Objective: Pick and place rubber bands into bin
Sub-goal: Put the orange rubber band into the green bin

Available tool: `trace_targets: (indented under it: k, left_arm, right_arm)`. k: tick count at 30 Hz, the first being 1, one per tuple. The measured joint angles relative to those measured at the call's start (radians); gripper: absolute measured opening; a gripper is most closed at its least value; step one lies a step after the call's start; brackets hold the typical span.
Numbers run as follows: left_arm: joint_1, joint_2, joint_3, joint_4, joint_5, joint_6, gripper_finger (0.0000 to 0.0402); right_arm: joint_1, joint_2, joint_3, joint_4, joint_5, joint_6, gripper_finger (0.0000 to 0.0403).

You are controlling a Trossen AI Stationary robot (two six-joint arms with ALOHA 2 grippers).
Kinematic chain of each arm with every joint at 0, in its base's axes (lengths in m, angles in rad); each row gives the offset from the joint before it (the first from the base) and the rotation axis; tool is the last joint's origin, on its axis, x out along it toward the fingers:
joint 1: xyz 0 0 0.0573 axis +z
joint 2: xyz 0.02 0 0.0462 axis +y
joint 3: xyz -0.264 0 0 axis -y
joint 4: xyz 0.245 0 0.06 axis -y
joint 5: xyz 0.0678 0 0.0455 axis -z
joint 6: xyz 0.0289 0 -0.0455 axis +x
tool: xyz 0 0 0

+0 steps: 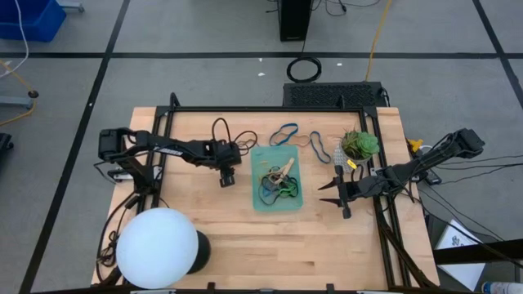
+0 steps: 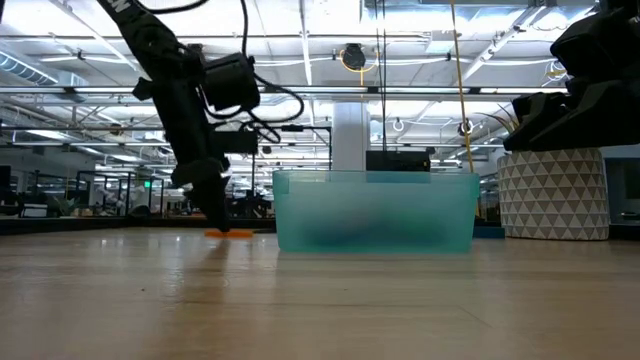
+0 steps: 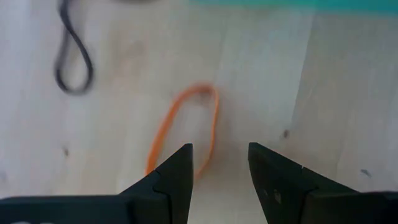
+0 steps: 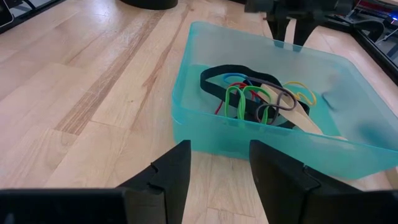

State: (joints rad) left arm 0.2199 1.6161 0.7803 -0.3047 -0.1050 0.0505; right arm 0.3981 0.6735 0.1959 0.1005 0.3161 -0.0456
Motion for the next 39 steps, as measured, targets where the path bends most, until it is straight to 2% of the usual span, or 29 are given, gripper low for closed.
trace_targets:
  k: [9,16,22,31,39]
  left_arm:
    - [0.025,0.084,0.007,0.027,0.031,-0.007,0.0153]
    - [0.027,0.088,0.005,0.035,0.037,0.012,0.0074]
    - [0.025,0.091,0.002,0.086,0.002,0.037,0.0007]
    - [0.022,0.083,0.001,0.102,-0.019,0.055,0.0005]
    - [0.013,-0.022,0.04,0.031,-0.018,0.021,0.0006]
  right_arm:
    - [0.0,0.0,0.0,0.0,0.0,0.0,0.0157]
    - [0.0,0.0,0.0,0.0,0.0,0.0,0.0157]
    - [0.0,0.0,0.0,-0.001,0.0,0.0,0.0157]
    - [0.0,0.0,0.0,-0.001,0.0,0.0,0.0157]
    - [0.0,0.0,0.0,-0.001,0.0,-0.002,0.0157]
